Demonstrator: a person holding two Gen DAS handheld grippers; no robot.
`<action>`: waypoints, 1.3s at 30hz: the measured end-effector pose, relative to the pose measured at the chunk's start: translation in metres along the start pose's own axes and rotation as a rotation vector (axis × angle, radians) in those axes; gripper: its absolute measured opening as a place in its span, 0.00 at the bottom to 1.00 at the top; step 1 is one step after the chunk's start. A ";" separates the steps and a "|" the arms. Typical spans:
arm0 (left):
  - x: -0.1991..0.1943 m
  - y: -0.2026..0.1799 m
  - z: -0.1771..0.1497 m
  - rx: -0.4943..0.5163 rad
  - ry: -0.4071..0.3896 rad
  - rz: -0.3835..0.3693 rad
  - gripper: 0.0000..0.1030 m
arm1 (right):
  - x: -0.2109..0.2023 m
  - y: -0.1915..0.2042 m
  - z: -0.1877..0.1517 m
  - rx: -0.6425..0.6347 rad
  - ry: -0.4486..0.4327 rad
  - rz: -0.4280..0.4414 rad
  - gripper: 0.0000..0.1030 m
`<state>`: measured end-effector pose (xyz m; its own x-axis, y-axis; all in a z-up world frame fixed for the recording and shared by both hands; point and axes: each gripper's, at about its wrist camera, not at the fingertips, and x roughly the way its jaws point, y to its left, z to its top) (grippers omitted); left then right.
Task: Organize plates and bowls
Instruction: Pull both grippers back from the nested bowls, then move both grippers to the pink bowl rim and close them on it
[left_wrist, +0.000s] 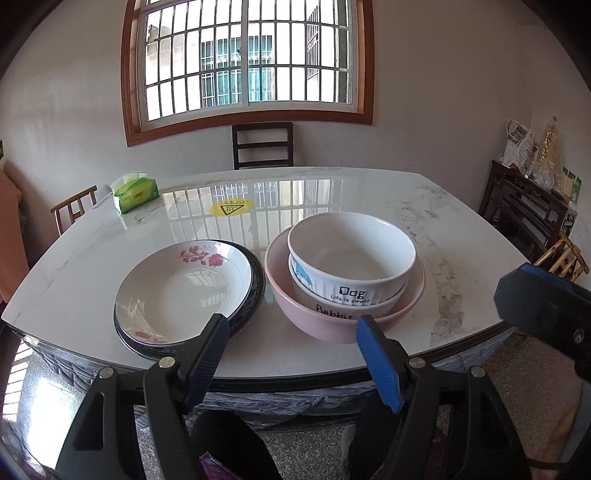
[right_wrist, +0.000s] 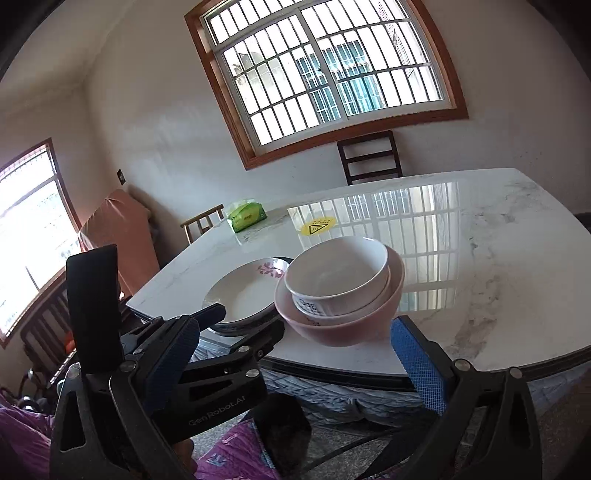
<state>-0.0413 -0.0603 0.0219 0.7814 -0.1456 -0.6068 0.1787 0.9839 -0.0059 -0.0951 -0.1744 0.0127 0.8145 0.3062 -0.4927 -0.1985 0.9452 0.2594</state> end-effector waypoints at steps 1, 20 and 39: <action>0.002 0.001 0.000 0.005 0.001 0.011 0.71 | 0.002 -0.008 0.004 0.012 0.006 -0.043 1.00; 0.046 0.036 0.022 -0.038 0.061 0.101 0.71 | 0.024 -0.097 0.026 0.188 -0.003 -0.069 1.00; 0.086 0.068 0.058 -0.145 0.289 -0.093 0.72 | 0.091 -0.115 0.043 0.195 0.278 0.065 0.58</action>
<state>0.0722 -0.0120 0.0155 0.5603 -0.2208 -0.7983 0.1381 0.9752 -0.1728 0.0249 -0.2599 -0.0259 0.6189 0.4094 -0.6703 -0.1148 0.8914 0.4384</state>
